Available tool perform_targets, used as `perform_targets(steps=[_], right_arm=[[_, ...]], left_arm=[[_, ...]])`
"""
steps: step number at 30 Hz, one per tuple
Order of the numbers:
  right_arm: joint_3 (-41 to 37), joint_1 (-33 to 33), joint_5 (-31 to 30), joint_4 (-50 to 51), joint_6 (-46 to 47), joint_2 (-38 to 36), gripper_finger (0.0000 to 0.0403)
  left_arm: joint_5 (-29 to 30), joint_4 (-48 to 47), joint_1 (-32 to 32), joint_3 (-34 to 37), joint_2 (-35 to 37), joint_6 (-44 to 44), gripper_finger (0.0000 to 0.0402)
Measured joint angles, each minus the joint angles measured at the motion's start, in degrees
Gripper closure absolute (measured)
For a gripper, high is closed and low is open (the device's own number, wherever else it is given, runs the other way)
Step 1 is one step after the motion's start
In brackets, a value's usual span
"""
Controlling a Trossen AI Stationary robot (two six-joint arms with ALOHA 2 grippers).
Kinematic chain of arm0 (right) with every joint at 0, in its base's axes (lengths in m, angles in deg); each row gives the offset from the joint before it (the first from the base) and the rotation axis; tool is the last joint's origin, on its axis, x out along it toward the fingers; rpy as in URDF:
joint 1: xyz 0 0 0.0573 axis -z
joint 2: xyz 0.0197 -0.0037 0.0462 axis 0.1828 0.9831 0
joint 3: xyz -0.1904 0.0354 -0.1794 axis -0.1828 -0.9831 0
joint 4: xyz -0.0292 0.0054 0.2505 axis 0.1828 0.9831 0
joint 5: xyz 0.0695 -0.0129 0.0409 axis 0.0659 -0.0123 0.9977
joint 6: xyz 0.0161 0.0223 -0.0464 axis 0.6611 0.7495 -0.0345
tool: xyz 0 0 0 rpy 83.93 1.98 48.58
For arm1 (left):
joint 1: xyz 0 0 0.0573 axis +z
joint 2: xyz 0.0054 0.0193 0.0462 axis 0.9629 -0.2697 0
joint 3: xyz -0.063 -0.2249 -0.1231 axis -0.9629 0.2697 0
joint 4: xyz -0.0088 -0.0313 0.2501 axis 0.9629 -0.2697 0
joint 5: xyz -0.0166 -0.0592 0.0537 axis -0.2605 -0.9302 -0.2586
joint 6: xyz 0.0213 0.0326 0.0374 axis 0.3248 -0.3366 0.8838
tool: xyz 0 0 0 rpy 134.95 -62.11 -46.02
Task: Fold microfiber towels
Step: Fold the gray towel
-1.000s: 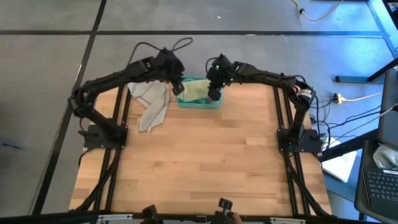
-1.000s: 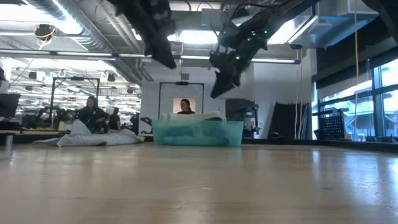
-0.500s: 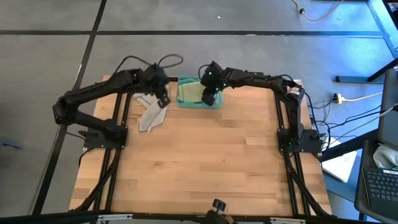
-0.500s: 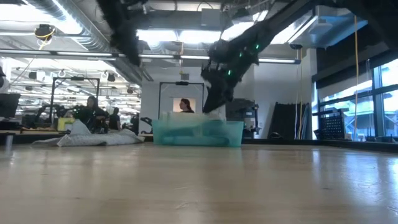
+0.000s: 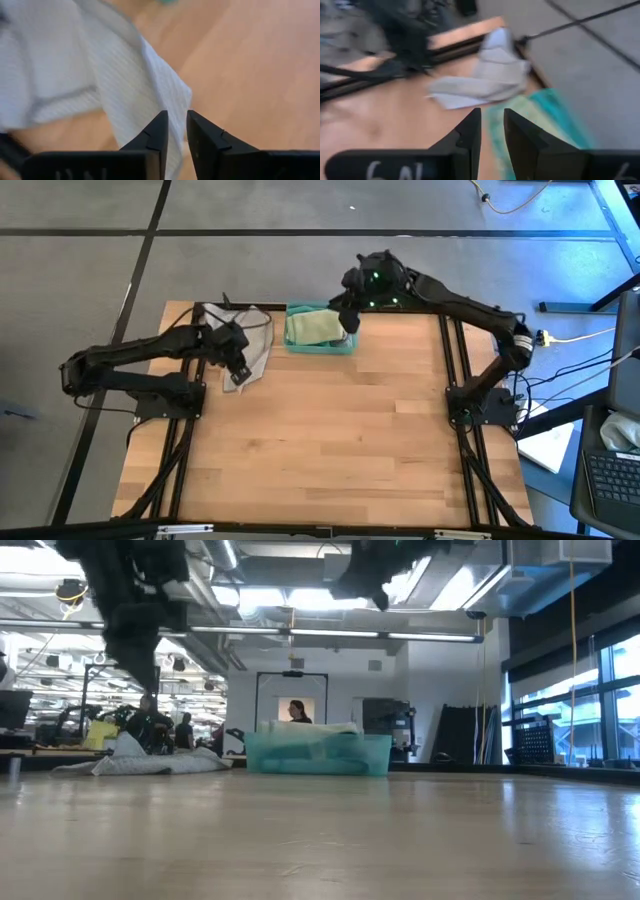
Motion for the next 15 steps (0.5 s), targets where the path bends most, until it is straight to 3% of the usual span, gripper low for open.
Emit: perform_targets(steps=[7,15], right_arm=[[-0.1,-8.7,1.1,5.7,4.5,-5.8,0.0318],[-0.2,-18.8,0.0,7.9,13.1,-9.4,0.0318]], left_arm=[[-4.5,2.0,0.1,5.9,-0.5,-1.2,0.0279],[-8.0,2.5,2.6,5.9,-2.4,-15.5,0.0206]])
